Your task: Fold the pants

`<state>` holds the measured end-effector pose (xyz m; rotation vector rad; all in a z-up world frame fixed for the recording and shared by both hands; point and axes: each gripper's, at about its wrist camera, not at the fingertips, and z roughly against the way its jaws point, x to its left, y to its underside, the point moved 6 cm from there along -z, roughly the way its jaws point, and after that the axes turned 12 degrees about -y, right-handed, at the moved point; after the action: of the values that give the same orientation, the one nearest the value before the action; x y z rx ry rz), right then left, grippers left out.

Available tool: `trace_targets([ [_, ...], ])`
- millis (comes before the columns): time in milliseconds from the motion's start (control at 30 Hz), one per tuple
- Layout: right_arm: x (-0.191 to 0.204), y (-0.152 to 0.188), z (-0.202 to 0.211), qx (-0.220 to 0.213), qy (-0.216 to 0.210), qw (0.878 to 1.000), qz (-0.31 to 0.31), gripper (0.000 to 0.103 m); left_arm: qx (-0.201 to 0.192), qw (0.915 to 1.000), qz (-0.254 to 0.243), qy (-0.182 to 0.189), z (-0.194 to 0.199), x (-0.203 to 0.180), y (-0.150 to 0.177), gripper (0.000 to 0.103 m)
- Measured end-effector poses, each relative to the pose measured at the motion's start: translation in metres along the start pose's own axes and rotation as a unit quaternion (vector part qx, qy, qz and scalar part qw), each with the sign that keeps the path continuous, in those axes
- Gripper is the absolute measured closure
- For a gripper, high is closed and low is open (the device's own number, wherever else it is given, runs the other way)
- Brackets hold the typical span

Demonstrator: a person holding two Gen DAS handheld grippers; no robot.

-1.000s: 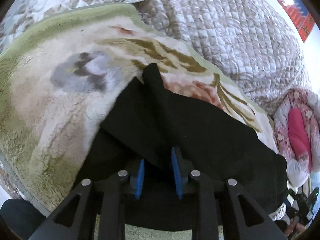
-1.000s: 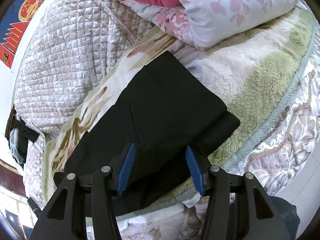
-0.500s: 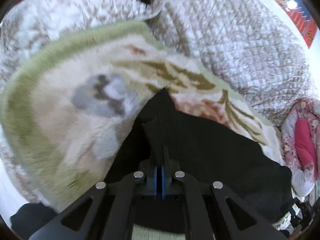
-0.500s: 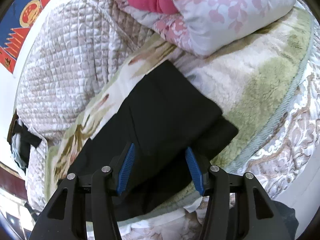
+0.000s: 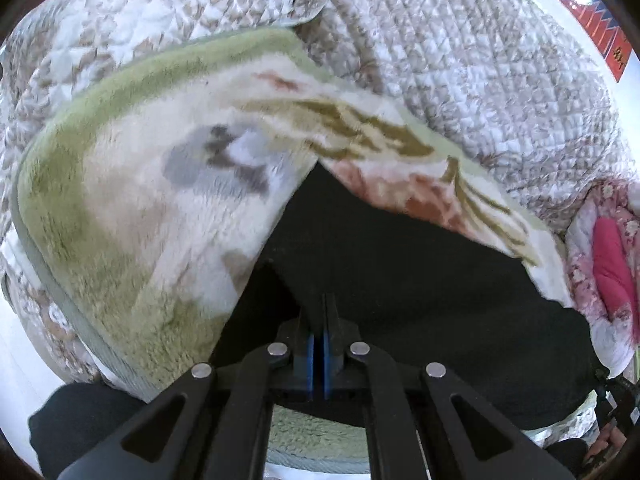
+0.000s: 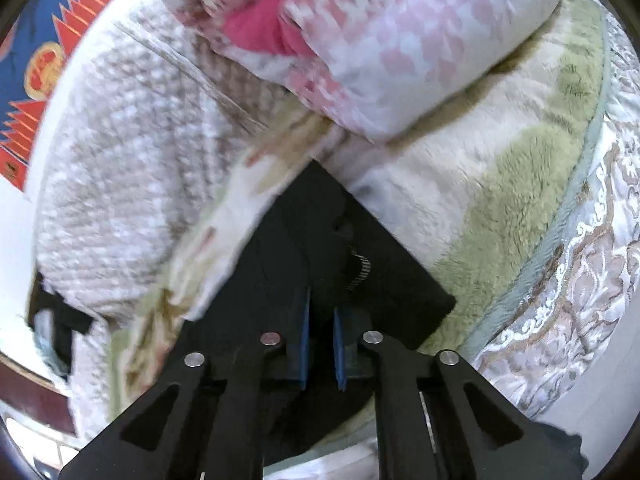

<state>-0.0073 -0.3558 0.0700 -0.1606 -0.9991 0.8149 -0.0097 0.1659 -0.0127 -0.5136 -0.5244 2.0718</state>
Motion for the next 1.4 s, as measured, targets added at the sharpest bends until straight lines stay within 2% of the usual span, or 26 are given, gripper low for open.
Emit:
trace_targets([
  [67,0.011,0.0,0.012,-0.005,-0.011,1.0,0.01,0.094,-0.01,0.9999,0.0,0.005,0.012,0.001,-0.003,0.099],
  [133,0.001,0.004,0.013,0.002,0.019,1.0,0.017,0.094,-0.015,0.9998,-0.01,-0.001,0.014,0.003,-0.001,0.099],
  [167,-0.013,0.007,0.007,0.017,0.038,0.999,0.008,0.094,-0.011,0.9998,-0.016,-0.008,0.009,0.004,0.003,0.099],
  [233,-0.034,0.015,-0.003,0.04,0.05,0.998,-0.029,0.094,0.02,0.9996,-0.011,-0.019,-0.01,0.009,0.014,0.099],
  [300,-0.034,0.015,-0.004,0.039,0.054,0.998,-0.019,0.093,0.031,0.9993,-0.005,-0.019,-0.018,0.011,0.021,0.099],
  [333,-0.031,0.013,-0.004,0.039,0.056,0.998,-0.011,0.092,0.026,0.9994,-0.006,-0.02,-0.015,0.01,0.02,0.098],
  [400,-0.027,0.011,-0.003,0.038,0.064,0.997,-0.001,0.084,0.019,0.9996,-0.009,-0.021,-0.009,0.01,0.017,0.096],
  [567,-0.021,-0.005,0.025,-0.02,0.134,0.989,0.053,0.08,-0.008,0.9981,0.013,-0.059,0.012,0.036,0.008,0.094],
  [633,-0.008,-0.007,0.026,-0.031,0.138,0.986,0.089,0.079,-0.028,0.9966,0.018,-0.076,0.021,0.043,0.0,0.094],
  [700,0.006,-0.005,0.018,-0.025,0.125,0.984,0.128,0.07,-0.041,0.9963,0.019,-0.073,0.027,0.042,-0.007,0.094],
  [767,0.025,0.004,-0.002,-0.004,0.103,0.978,0.181,0.062,-0.049,0.9974,0.004,-0.052,0.029,0.028,-0.012,0.094],
  [867,0.042,0.022,-0.036,0.053,0.07,0.97,0.225,0.062,-0.03,0.9991,-0.03,-0.004,0.019,-0.009,-0.011,0.094],
  [933,0.046,0.029,-0.057,0.087,0.07,0.962,0.249,0.062,-0.014,0.9978,-0.059,0.024,0.009,-0.037,-0.007,0.094],
  [1033,0.053,0.033,-0.074,0.107,0.064,0.951,0.281,0.062,0.004,0.9934,-0.101,0.055,0.0,-0.074,-0.001,0.094],
  [1133,0.059,0.027,-0.087,0.108,0.059,0.945,0.302,0.062,0.01,0.9861,-0.141,0.088,-0.004,-0.116,0.003,0.091],
  [1233,0.059,0.014,-0.102,0.101,0.066,0.944,0.306,0.062,0.015,0.978,-0.174,0.114,-0.01,-0.157,0.006,0.077],
  [1267,0.055,0.008,-0.109,0.1,0.08,0.944,0.305,0.062,0.019,0.9746,-0.184,0.126,-0.014,-0.172,0.007,0.076],
  [1367,0.038,-0.008,-0.124,0.096,0.109,0.948,0.284,0.062,0.028,0.9698,-0.208,0.123,-0.034,-0.202,0.011,0.076],
  [1400,0.035,-0.012,-0.126,0.093,0.113,0.949,0.279,0.062,0.03,0.9696,-0.216,0.112,-0.042,-0.207,0.011,0.076],
])
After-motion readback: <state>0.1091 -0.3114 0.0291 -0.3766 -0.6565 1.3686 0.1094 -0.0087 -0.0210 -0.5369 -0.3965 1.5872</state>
